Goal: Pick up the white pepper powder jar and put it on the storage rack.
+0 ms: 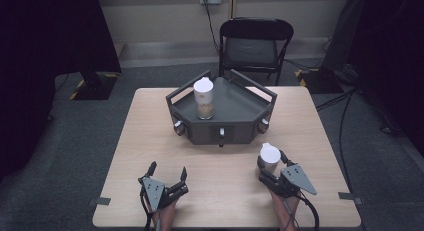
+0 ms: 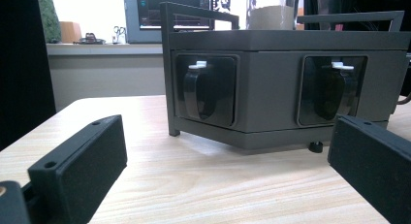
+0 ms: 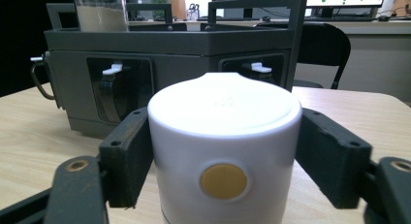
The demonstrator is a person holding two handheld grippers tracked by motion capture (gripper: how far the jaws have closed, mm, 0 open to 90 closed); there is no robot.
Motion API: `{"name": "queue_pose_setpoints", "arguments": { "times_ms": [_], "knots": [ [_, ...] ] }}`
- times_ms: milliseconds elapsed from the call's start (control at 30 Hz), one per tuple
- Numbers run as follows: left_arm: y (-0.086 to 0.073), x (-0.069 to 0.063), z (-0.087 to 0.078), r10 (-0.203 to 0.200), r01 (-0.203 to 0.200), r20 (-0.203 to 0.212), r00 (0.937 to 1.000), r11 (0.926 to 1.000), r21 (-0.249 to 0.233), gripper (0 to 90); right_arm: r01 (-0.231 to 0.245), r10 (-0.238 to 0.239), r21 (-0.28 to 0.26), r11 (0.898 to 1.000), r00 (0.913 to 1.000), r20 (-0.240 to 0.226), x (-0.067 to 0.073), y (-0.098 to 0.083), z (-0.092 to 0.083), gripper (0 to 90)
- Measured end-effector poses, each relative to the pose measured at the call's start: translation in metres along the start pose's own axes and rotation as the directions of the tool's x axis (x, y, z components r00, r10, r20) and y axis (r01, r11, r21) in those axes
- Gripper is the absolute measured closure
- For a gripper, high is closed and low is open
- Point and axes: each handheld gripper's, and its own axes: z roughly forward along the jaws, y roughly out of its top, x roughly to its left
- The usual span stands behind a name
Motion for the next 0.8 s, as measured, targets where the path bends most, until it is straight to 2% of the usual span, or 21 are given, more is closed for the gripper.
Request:
{"name": "queue_pose_setpoints", "arguments": {
  "times_ms": [100,500,800],
  "knots": [
    [0.0,0.0,0.0,0.0,0.0,0.0,1.0,1.0,0.0,0.0,0.0,0.0,0.007,1.0,0.9999,-0.01,-0.002,-0.0008,0.0014,29.1],
    [0.0,0.0,0.0,0.0,0.0,0.0,1.0,1.0,0.0,0.0,0.007,-0.006,0.01,1.0,0.9998,-0.017,-0.0036,-0.0002,0.0014,30.1],
    [0.0,0.0,0.0,0.0,0.0,0.0,1.0,1.0,0.0,0.0,-0.013,0.013,0.019,1.0,0.9998,-0.016,-0.0043,0.0023,0.0003,30.2]
  ]
}}
